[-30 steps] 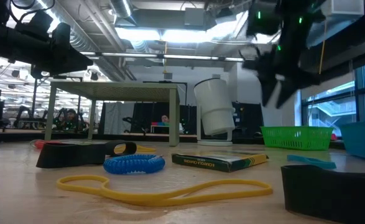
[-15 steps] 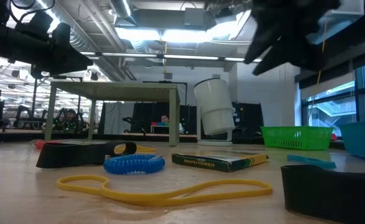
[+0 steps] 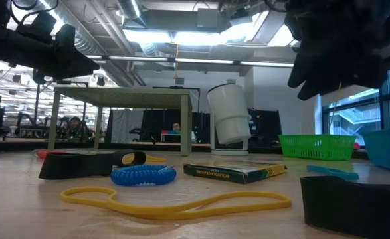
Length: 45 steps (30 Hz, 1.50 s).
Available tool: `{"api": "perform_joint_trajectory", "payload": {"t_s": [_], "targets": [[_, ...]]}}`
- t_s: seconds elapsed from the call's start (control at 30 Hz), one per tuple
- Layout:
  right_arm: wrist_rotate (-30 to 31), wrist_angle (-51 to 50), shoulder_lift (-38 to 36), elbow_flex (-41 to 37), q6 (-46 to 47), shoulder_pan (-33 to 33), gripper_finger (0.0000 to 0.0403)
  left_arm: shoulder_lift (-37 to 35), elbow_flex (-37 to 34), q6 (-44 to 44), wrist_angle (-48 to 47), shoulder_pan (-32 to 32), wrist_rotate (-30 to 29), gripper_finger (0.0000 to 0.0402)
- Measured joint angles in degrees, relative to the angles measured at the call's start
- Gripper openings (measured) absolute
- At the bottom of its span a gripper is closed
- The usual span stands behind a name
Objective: Pick & Place Office Desk Supplies
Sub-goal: Put the blue rubber band into the green bin
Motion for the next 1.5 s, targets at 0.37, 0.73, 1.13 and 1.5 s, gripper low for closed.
{"api": "perform_joint_trajectory", "payload": {"t_s": [0.37, 0.73, 1.13, 1.5], "targets": [[-1.9, -0.2, 0.0, 0.0, -25.7, 0.0, 0.0125, 0.0, 0.0, 0.0, 0.0, 0.0, 0.0, 0.0139], [-6.5, -4.1, 0.1, 0.0, -22.2, -2.7, 0.0135, 0.0, 0.0, 0.0, 0.0, 0.0, 0.0, 0.0139], [-12.0, -4.1, 7.4, -0.1, -27.2, -4.1, 0.0208, 0.0, 0.0, 0.0, -0.1, 0.0, 0.0, 0.0139], [-10.0, -3.9, 11.4, 0.0, -31.8, -4.1, 0.0210, 0.0, 0.0, 0.0, 0.0, 0.0, 0.0, 0.0139]]}}
